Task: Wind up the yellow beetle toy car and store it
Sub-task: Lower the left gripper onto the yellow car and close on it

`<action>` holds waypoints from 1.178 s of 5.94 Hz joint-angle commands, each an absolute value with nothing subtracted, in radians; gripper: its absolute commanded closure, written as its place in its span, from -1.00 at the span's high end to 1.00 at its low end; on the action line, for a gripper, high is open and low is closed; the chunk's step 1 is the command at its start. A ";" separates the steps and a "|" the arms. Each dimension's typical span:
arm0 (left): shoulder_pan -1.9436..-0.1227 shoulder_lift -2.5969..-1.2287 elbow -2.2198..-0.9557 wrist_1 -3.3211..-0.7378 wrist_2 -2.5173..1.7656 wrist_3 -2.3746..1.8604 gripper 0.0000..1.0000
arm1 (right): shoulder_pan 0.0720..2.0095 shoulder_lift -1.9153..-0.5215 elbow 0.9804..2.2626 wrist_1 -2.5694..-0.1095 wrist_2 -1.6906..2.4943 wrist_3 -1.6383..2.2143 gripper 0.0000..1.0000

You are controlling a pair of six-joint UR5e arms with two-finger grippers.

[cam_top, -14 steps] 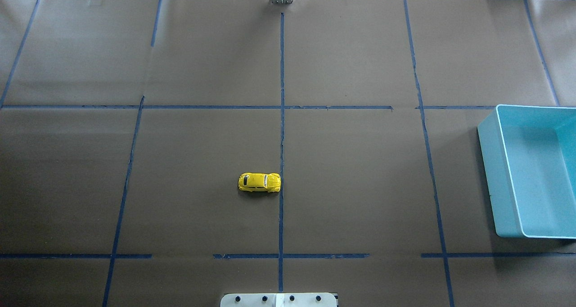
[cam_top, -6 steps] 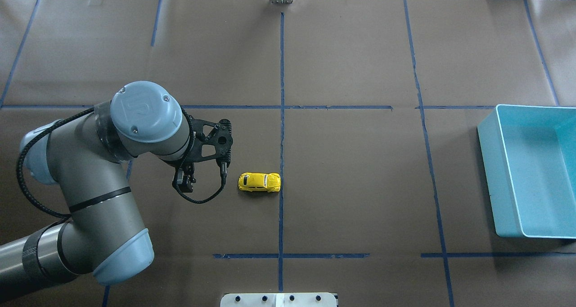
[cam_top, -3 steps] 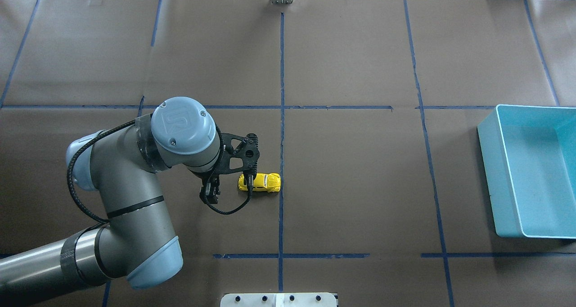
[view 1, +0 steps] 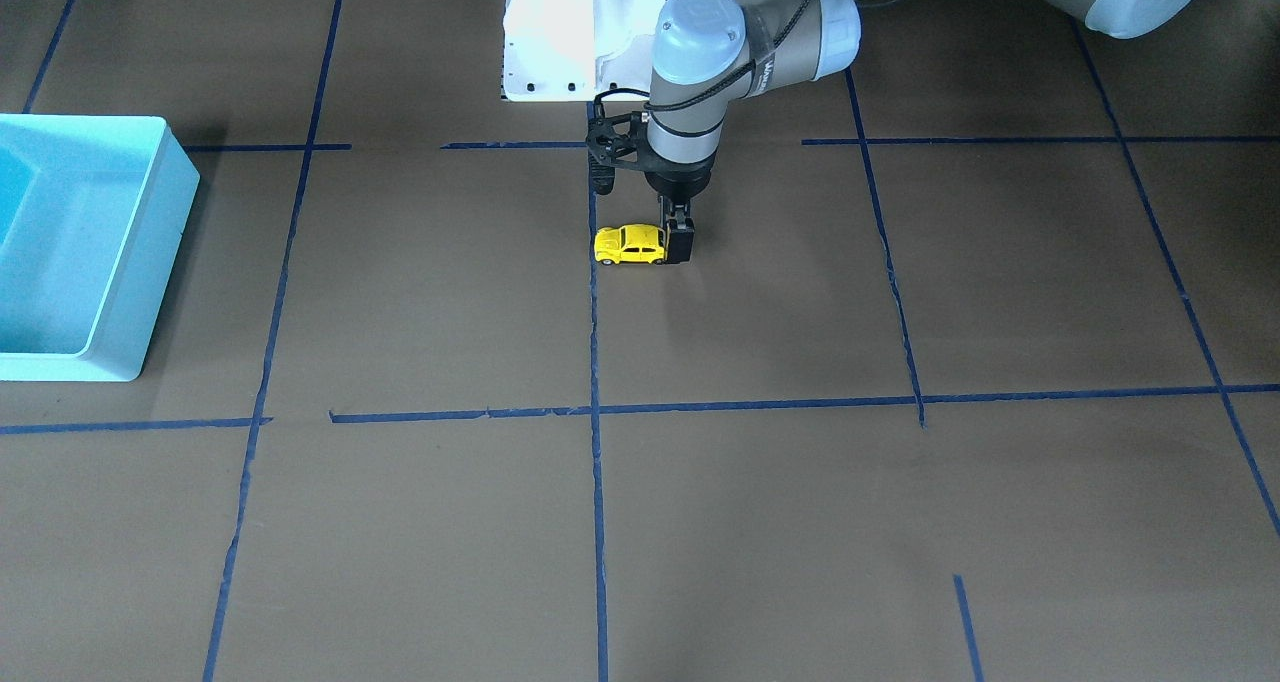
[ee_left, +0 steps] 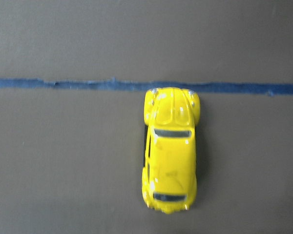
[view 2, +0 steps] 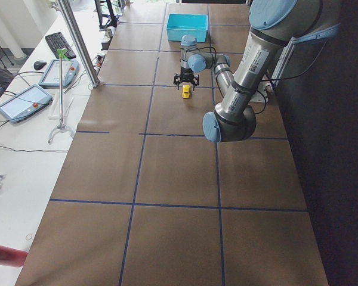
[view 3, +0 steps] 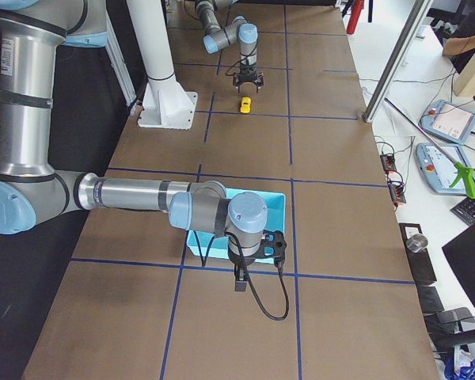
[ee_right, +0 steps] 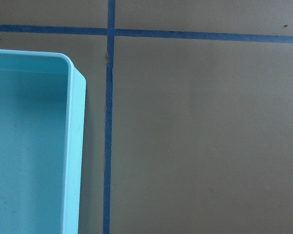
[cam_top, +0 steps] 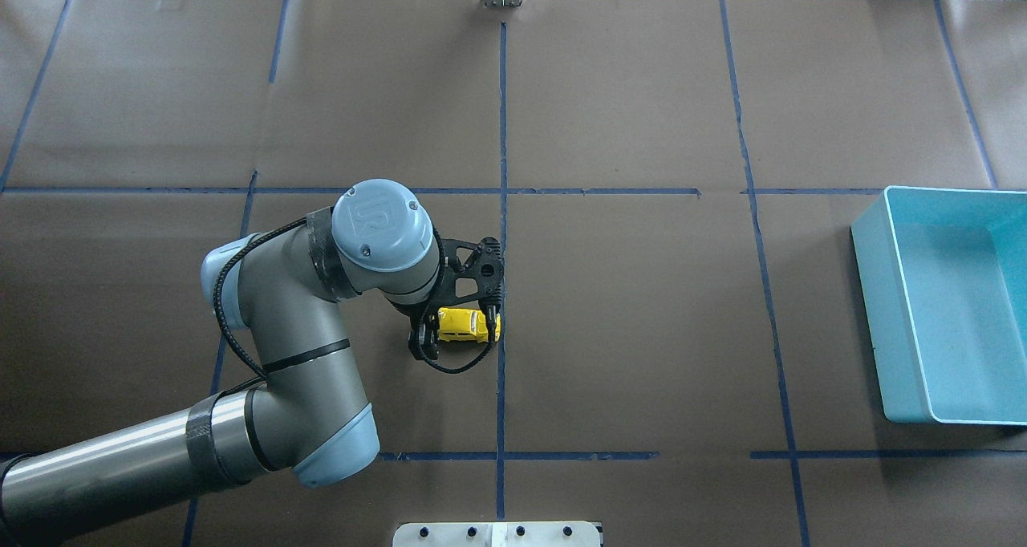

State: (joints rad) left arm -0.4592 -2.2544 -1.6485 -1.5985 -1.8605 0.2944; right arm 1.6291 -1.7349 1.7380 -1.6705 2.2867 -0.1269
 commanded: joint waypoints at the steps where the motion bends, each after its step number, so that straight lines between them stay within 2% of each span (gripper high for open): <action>1: -0.454 -2.281 -1.605 -1.623 -1.864 0.288 1.00 | 1.629 -1.733 1.730 -1.671 2.287 -0.126 1.00; 7: -0.446 -2.324 -1.520 -1.656 -1.917 0.282 1.00 | 1.629 -1.730 1.720 -1.669 2.286 -0.127 1.00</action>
State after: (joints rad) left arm -0.4473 -2.3167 -1.5414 -1.6373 -1.9184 0.2841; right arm 1.6291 -1.7304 1.7224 -1.6693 2.2867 -0.1269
